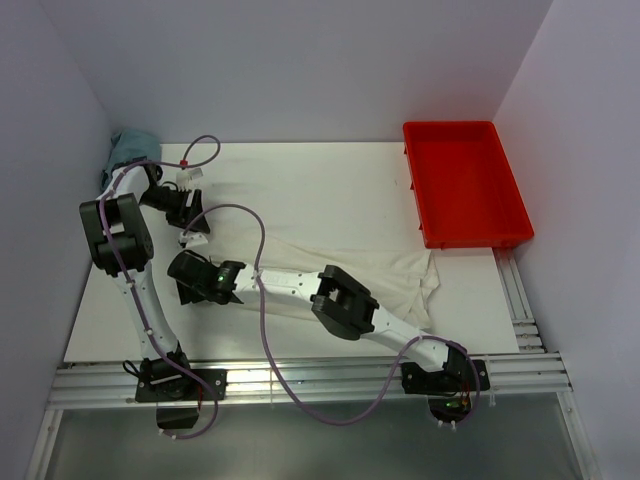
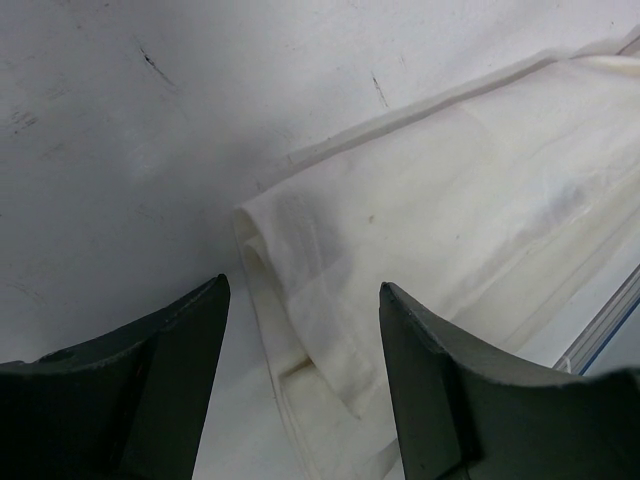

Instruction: Roll the t-shirts

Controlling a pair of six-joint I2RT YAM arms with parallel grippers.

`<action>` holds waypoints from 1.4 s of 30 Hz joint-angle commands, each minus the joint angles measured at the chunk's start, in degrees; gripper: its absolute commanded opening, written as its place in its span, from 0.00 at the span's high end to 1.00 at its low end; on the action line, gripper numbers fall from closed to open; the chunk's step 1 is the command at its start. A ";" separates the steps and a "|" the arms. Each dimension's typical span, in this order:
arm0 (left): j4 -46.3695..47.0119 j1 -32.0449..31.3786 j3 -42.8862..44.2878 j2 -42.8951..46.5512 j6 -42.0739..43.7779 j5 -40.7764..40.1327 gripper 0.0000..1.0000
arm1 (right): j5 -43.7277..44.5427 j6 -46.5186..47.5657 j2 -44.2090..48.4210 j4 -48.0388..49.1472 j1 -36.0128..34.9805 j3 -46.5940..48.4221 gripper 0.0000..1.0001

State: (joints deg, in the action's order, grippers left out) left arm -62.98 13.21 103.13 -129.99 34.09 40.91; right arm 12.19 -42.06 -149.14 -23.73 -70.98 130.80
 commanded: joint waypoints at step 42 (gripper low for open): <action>8.58 2.87 -4.70 10.90 -9.39 -4.61 0.33 | 8.02 -1.35 4.73 -16.97 -5.75 -5.82 0.81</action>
State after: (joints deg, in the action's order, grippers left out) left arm -54.28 15.14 97.45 -122.02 24.27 34.65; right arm 20.34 -42.59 -145.18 -34.81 -76.05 126.30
